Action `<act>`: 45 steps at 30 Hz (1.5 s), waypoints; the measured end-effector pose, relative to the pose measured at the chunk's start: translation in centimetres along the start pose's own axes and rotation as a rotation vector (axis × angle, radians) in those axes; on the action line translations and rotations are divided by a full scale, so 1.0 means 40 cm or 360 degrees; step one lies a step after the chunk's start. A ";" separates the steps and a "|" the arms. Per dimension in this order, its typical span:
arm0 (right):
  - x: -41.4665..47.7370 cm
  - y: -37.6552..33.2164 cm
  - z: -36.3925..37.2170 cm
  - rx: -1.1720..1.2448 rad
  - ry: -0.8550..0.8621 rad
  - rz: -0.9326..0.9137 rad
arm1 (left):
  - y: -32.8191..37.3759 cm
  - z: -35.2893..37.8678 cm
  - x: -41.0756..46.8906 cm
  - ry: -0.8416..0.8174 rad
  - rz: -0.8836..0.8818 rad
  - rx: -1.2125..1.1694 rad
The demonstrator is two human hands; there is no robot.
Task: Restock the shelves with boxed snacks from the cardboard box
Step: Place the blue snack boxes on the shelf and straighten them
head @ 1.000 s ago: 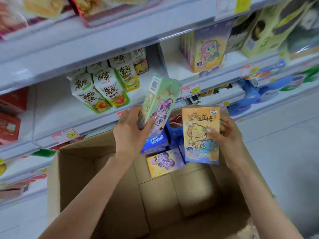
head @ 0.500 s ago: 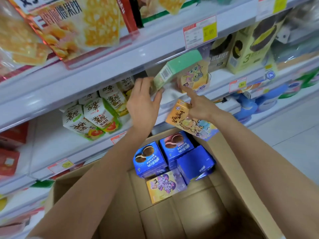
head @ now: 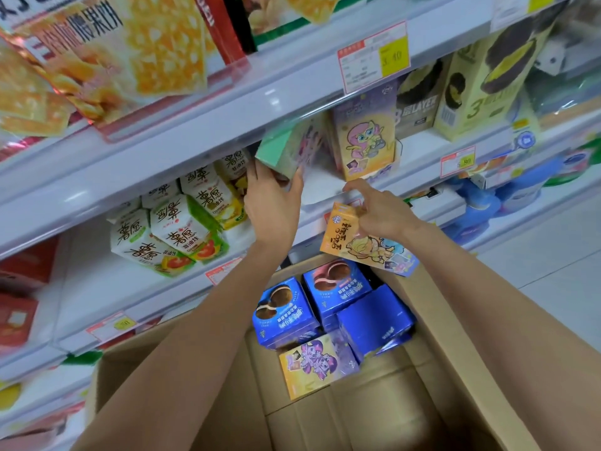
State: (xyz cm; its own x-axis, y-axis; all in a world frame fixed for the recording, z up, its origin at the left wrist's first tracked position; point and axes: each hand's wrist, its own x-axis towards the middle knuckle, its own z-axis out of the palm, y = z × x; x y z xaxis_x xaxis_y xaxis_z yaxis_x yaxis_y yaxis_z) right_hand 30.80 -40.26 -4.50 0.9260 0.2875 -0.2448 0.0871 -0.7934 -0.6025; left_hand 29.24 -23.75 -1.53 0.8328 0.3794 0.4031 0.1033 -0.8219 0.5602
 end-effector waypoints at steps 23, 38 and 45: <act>-0.067 0.049 -0.036 0.1708 0.0052 -0.0329 | -0.036 -0.058 -0.157 -0.1060 -0.0059 -0.0438; 0.019 0.054 0.047 -0.0173 0.0563 -0.0371 | -0.003 0.000 -0.044 -0.0111 0.0059 -0.0392; 0.010 0.053 0.037 -0.0247 0.0518 -0.0352 | 0.020 0.089 0.057 -0.0342 -0.0186 -0.0121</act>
State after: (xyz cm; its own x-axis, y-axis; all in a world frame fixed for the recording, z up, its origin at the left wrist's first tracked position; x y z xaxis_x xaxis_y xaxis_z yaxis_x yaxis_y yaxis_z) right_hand 30.82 -41.04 -6.99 0.9444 0.2949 0.1452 0.3277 -0.8103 -0.4858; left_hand 33.16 -25.04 -2.73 0.9149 0.3645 0.1736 0.1716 -0.7403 0.6500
